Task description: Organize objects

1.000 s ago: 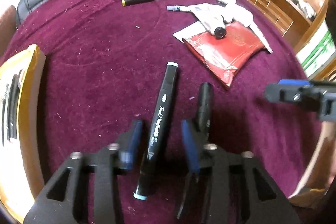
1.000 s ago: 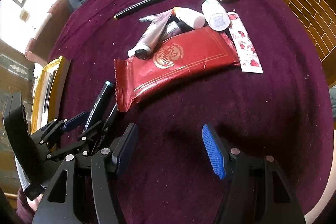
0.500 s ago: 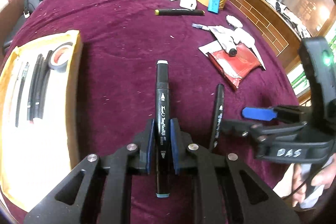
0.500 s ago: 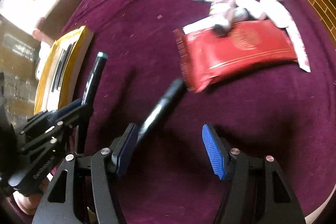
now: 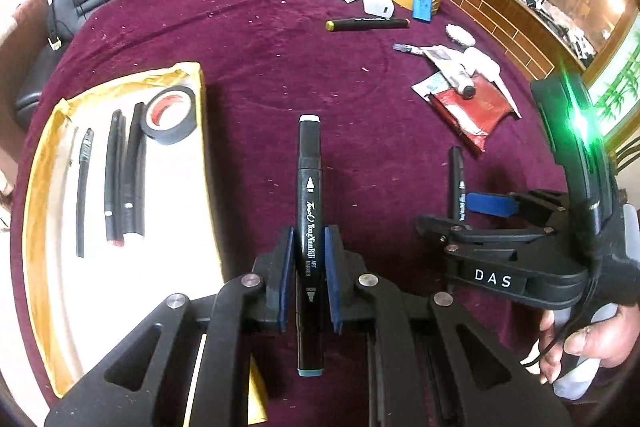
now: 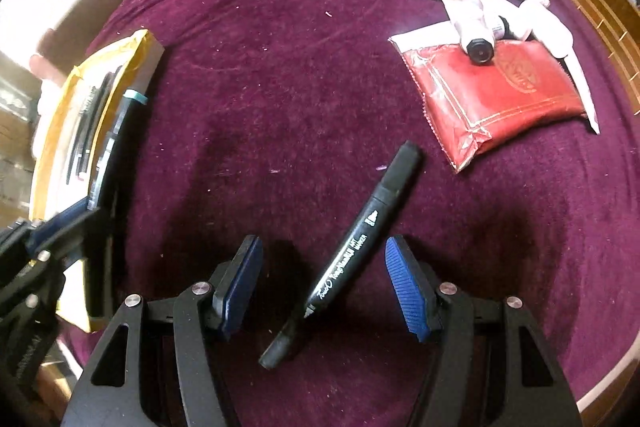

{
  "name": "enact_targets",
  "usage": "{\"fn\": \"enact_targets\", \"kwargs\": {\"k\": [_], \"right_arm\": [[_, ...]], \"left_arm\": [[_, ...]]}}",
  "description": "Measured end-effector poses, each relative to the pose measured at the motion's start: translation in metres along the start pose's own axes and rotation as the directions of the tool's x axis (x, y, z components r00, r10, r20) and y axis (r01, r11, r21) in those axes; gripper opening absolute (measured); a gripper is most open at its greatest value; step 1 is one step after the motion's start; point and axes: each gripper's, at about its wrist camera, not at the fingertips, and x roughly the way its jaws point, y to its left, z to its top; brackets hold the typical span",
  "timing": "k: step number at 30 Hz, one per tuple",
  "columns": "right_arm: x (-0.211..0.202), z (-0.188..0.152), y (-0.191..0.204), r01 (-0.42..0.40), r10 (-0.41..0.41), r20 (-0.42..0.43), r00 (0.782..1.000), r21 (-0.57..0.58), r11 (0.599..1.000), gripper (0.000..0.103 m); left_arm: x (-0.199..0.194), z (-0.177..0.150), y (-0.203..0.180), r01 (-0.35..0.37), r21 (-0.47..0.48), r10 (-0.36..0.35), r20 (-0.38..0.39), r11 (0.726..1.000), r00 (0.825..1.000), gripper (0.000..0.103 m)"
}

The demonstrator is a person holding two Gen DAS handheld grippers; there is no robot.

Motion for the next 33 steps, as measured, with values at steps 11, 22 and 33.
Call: {"fn": "enact_targets", "kwargs": {"k": [11,22,33], "right_arm": [[-0.002,-0.003,0.024,0.145,-0.141,0.058,0.988,-0.065,0.987,0.013],[-0.008,0.005,0.015,0.018,-0.019,0.042,0.999,0.027,0.999,0.013],[-0.018,0.013,0.023,-0.085,0.084,0.031,0.996,0.047,0.995,0.013]], "left_arm": [[0.002,0.0,0.024,-0.031,0.018,0.032,-0.016,0.999,0.999,0.012],[0.004,0.002,0.035,-0.014,-0.003,0.014,-0.022,1.0,1.0,0.012],[0.0,-0.002,0.045,-0.017,-0.038,0.017,-0.017,0.999,1.0,0.012]]}}
